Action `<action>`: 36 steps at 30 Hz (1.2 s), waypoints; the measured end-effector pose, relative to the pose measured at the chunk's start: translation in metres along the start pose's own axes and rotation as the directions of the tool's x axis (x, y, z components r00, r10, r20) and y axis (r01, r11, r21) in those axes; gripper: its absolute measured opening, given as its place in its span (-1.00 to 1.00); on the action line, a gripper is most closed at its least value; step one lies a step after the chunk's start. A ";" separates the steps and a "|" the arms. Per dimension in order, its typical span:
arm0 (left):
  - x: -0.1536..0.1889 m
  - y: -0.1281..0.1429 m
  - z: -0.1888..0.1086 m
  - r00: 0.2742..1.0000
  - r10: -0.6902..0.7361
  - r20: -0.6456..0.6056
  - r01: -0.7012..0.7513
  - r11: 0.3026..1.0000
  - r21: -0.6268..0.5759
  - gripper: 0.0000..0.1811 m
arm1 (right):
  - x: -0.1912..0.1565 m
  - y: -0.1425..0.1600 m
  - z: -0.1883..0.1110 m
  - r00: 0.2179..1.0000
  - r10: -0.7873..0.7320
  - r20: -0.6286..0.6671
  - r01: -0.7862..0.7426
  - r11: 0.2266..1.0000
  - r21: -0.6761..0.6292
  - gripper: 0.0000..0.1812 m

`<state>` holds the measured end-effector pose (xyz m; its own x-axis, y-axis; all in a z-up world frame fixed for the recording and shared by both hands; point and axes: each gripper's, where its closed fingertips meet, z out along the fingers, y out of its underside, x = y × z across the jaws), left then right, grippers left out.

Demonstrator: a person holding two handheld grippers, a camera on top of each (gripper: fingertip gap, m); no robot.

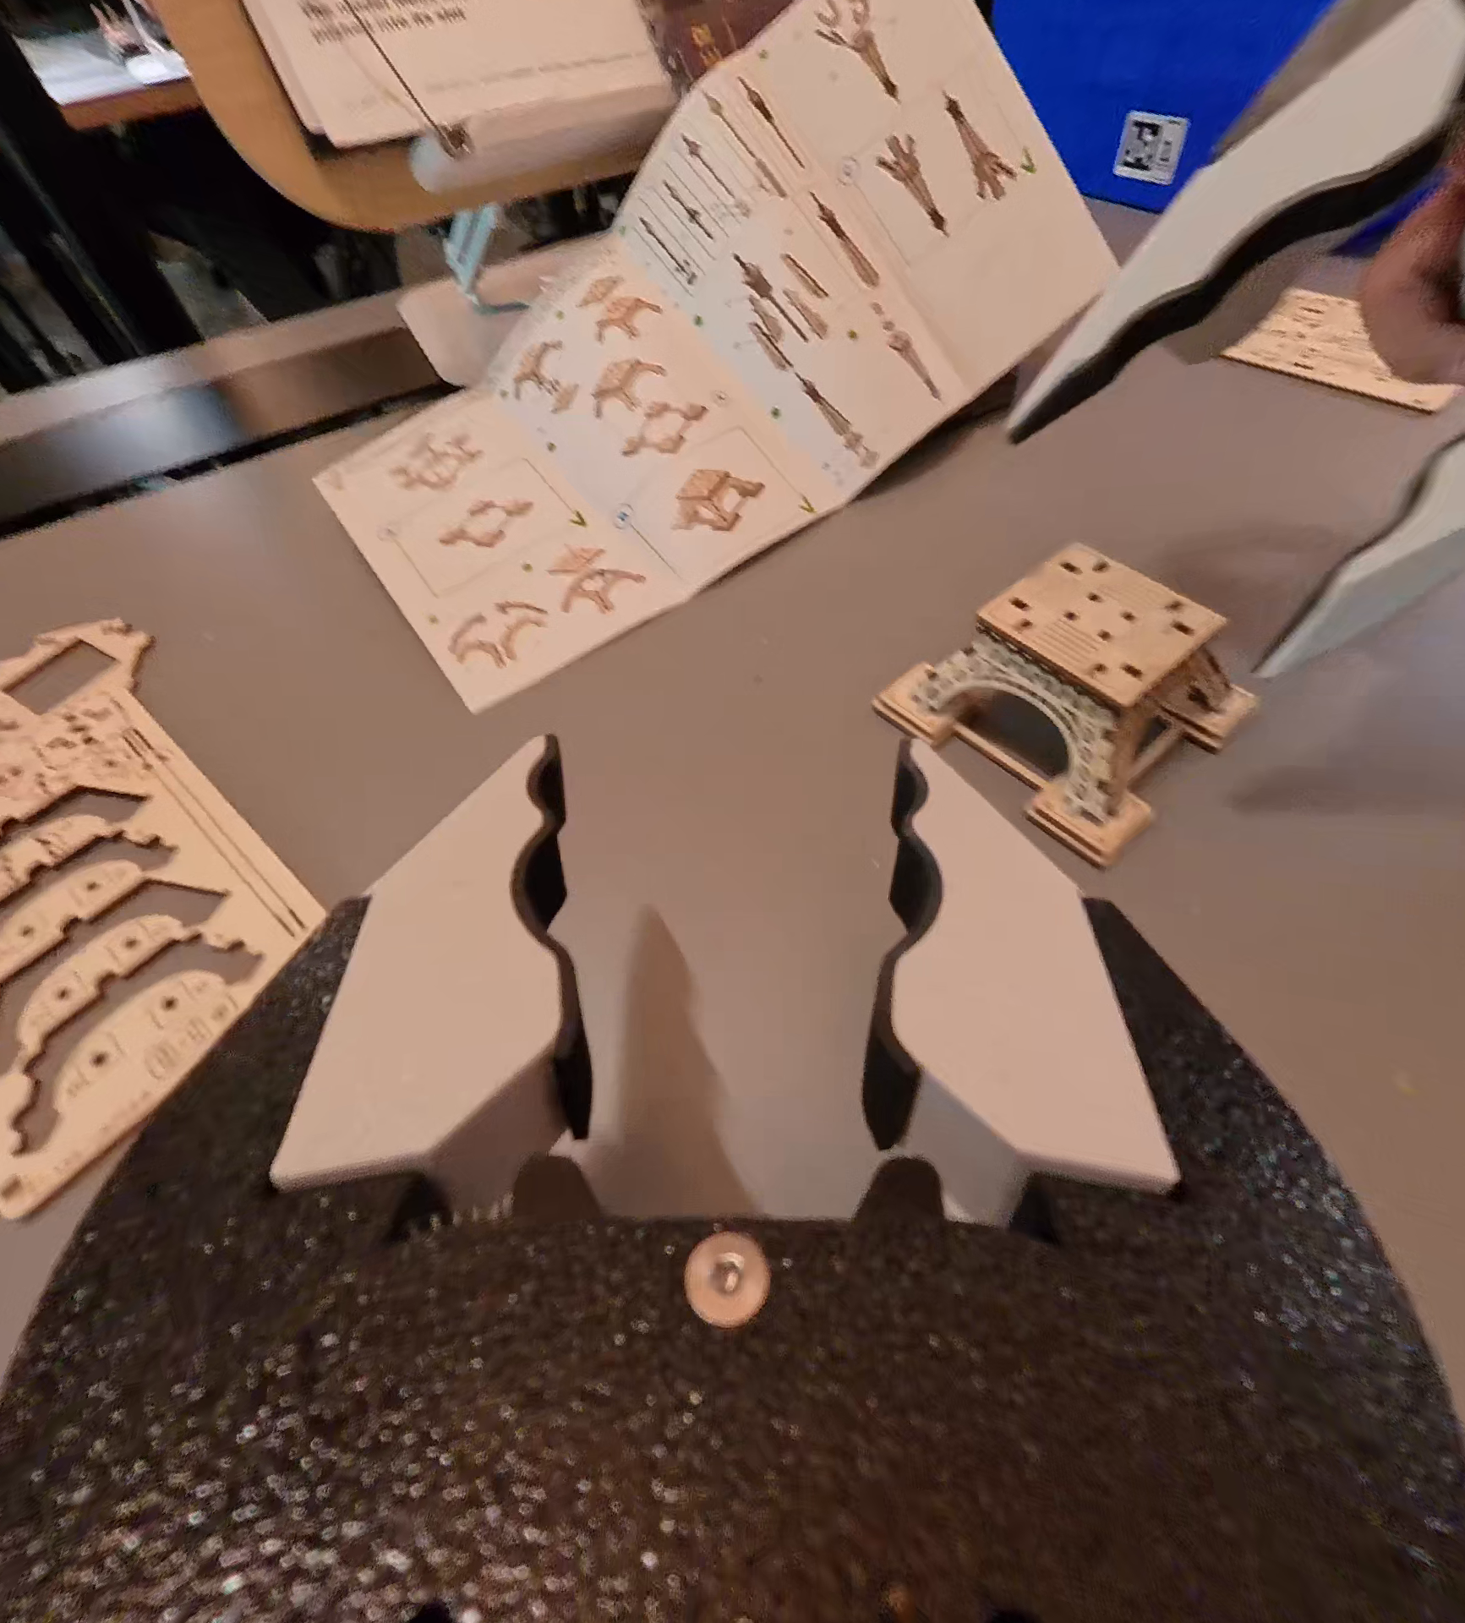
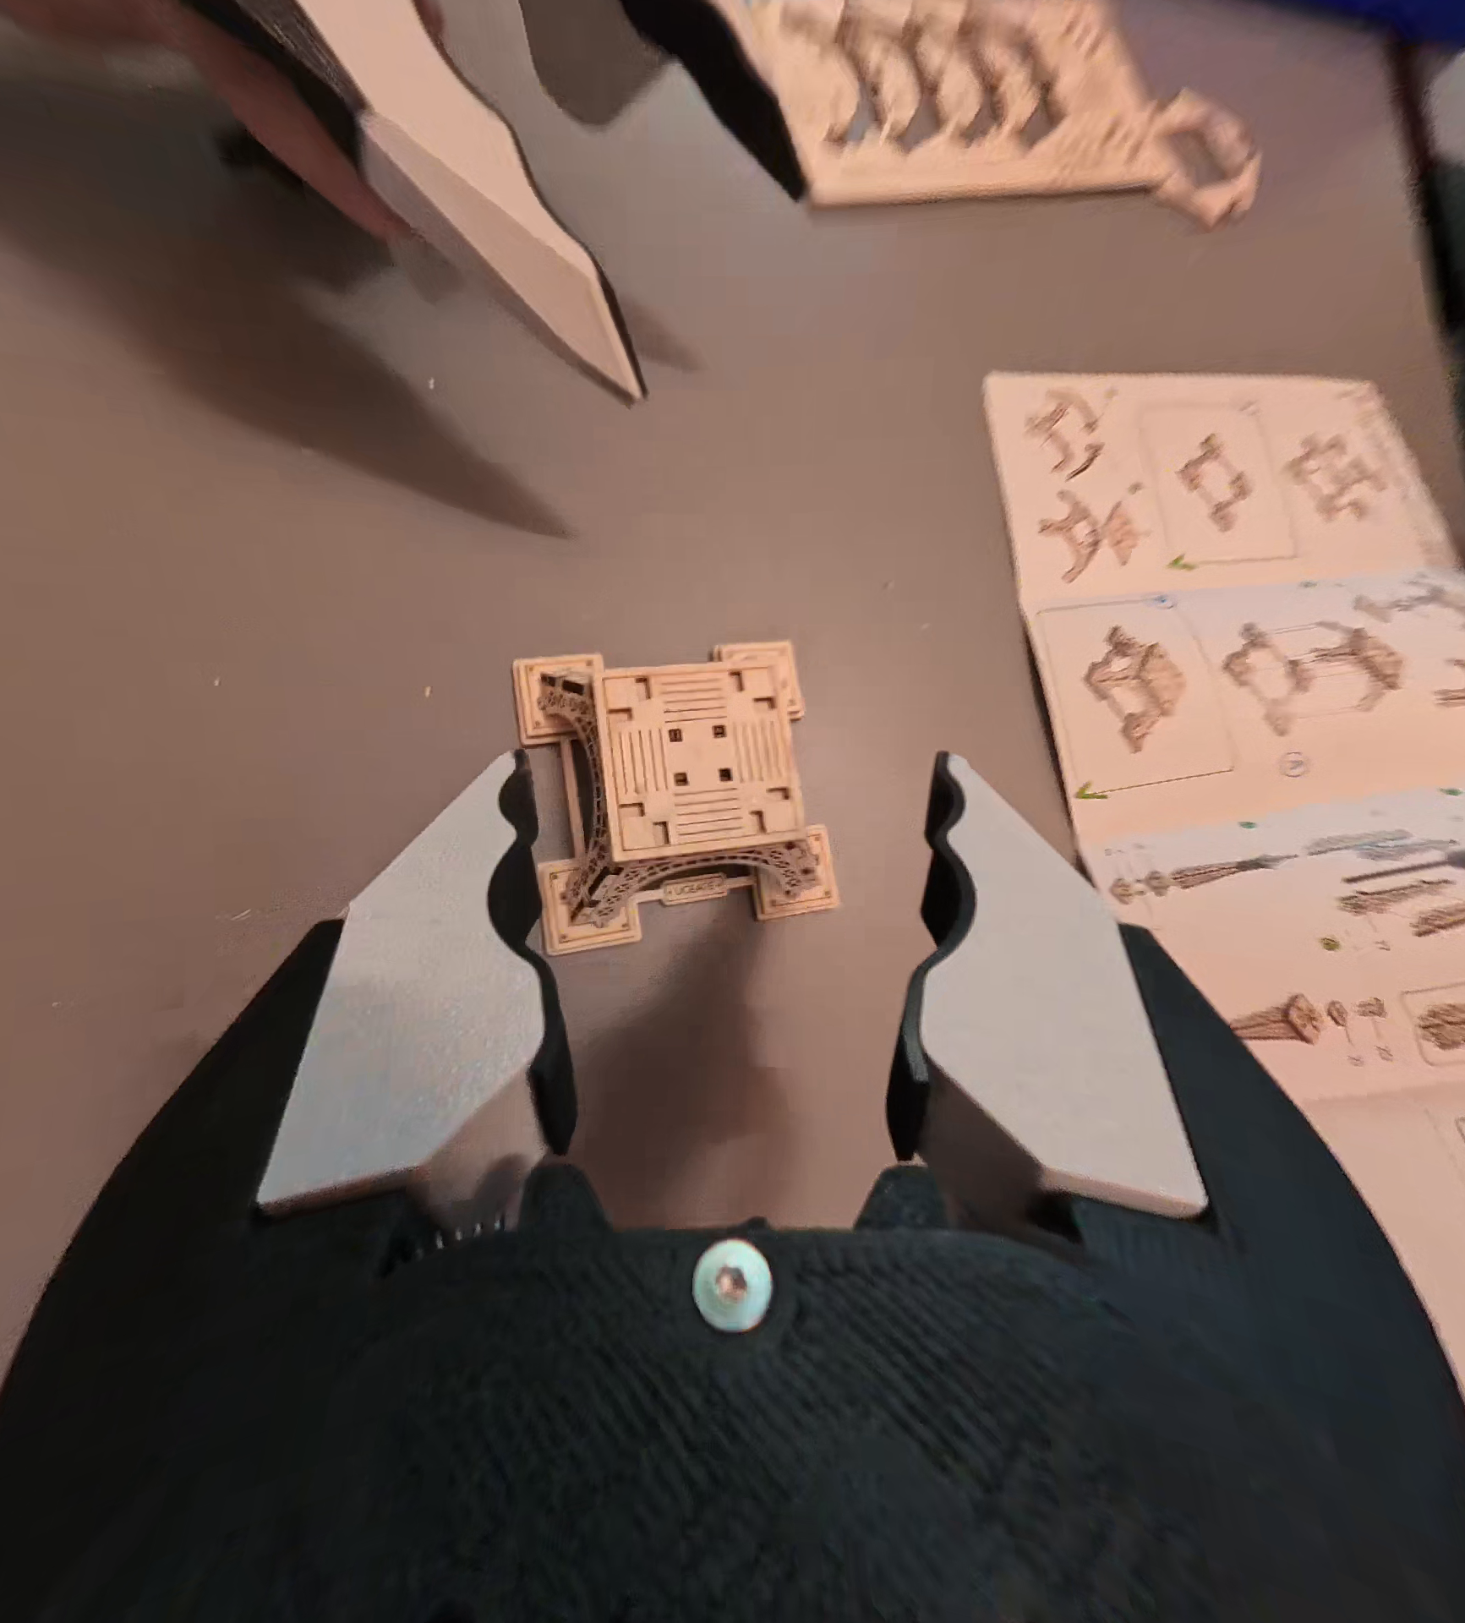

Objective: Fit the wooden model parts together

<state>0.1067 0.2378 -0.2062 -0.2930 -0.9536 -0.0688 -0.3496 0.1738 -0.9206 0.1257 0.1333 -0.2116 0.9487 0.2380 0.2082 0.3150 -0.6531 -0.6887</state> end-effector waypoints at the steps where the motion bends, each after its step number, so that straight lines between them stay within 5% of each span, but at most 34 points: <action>1: -0.005 -0.005 0.005 1.000 0.011 0.021 -0.011 1.000 0.009 -0.16 | 0.005 -0.002 -0.006 1.000 0.007 -0.028 -0.005 0.997 0.072 -0.04; 6: -0.023 -0.035 0.034 0.998 0.013 0.064 -0.017 0.998 0.065 -0.09 | 0.041 -0.001 -0.037 0.963 0.182 -0.198 -0.094 0.917 0.387 -0.10; 9: -0.028 -0.044 0.052 0.996 0.052 0.077 -0.059 0.995 0.081 -0.09 | 0.057 0.021 -0.048 0.922 0.215 -0.323 -0.083 0.923 0.376 -0.14; 13: -0.020 -0.032 0.066 0.998 0.062 0.033 -0.062 0.998 0.008 -0.08 | 0.116 0.067 -0.087 0.735 0.483 -0.477 -0.277 0.855 0.439 -0.18; 16: -0.021 -0.024 0.067 0.998 0.052 0.025 -0.051 0.998 -0.026 -0.09 | 0.155 0.094 -0.106 0.606 0.704 -0.369 -0.476 0.694 0.541 -0.23; 21: -0.033 -0.013 0.073 0.998 -0.048 -0.030 0.042 0.987 -0.158 -0.10 | 0.184 0.122 -0.089 0.587 0.769 -0.255 -0.651 0.635 0.417 -0.28; 24: -0.055 -0.012 0.078 0.992 -0.122 -0.016 0.117 0.974 -0.196 -0.09 | 0.182 0.116 -0.080 0.643 0.719 -0.264 -0.619 0.691 0.373 -0.64; 28: -0.077 -0.006 0.081 0.983 -0.180 0.040 0.184 0.963 -0.196 -0.11 | 0.153 0.066 -0.087 0.756 0.481 -0.444 -0.299 0.857 0.420 -0.96; 32: -0.084 -0.008 0.089 0.982 -0.175 0.067 0.184 0.967 -0.175 -0.10 | 0.102 0.033 -0.071 0.815 0.213 -0.538 -0.016 0.938 0.346 -1.00; 36: -0.095 -0.018 0.096 0.980 -0.166 0.113 0.181 0.973 -0.141 -0.09 | 0.082 0.024 -0.062 0.768 0.048 -0.638 0.150 0.956 0.253 -1.00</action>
<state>0.2264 0.3012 -0.2201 -0.1284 -0.9908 0.0420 -0.5186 0.0309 -0.8545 0.2124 0.0928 -0.1680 0.7618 -0.3075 0.5702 0.4367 -0.4063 -0.8026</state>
